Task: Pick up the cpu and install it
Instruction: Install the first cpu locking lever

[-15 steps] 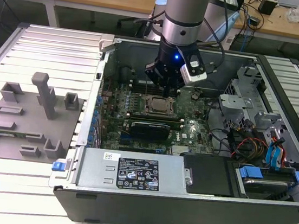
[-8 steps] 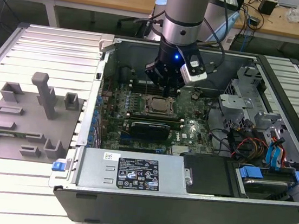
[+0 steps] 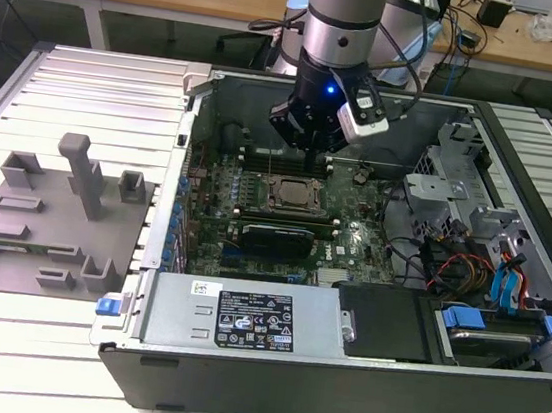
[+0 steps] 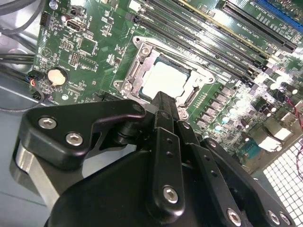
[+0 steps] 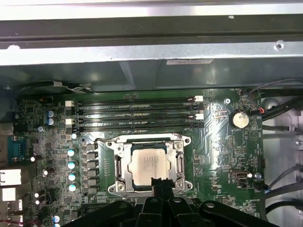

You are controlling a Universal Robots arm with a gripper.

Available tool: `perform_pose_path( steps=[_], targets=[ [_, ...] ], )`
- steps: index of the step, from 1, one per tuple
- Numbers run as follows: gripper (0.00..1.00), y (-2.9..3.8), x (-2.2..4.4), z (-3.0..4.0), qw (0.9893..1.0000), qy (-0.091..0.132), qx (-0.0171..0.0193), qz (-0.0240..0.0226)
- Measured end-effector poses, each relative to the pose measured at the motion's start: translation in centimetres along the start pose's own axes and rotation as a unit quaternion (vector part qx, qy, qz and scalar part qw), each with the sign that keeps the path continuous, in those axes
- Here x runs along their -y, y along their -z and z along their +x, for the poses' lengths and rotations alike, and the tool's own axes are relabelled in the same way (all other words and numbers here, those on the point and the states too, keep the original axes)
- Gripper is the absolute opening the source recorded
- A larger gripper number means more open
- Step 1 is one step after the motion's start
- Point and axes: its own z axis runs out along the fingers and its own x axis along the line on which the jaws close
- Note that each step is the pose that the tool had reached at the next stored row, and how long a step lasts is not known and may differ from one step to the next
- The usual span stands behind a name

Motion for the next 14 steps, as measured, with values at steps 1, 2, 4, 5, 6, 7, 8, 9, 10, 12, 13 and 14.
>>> perform_pose_path(
  steps=[1,2,4,5,6,7,8,9,10,12,13,14],
  targets=[
    [0.11,0.0,0.0,0.0,1.0,0.0,0.0,0.0],
    [0.11,0.01,0.0,0.0,1.0,0.0,0.0,0.0001],
    [0.11,0.01,0.01,0.19,1.0,0.0,-0.0001,0.0002],
    [0.11,0.02,0.01,0.34,1.0,0.0,-0.0001,0.0001],
    [0.11,0.02,0.02,0.54,1.0,0.0,0.0,0.0001],
    [0.11,0.02,0.03,0.75,1.0,0.0,0.0,0.0001],
    [0.11,0.03,0.04,1.11,1.0,0.0,0.0,0.0001],
    [0.11,0.04,0.04,1.41,1.0,0.0,-0.0001,0.0001],
    [0.11,0.05,0.05,1.71,1.0,0.0,-0.0001,0.0001],
    [0.11,0.06,0.07,2.38,1.0,0.0,-0.0001,0.0001],
    [0.11,0.08,0.09,2.87,1.0,0.0,0.0,0.0001],
    [0.11,0.09,0.11,3.28,1.0,0.0,0.0,0.0001]
  ],
)
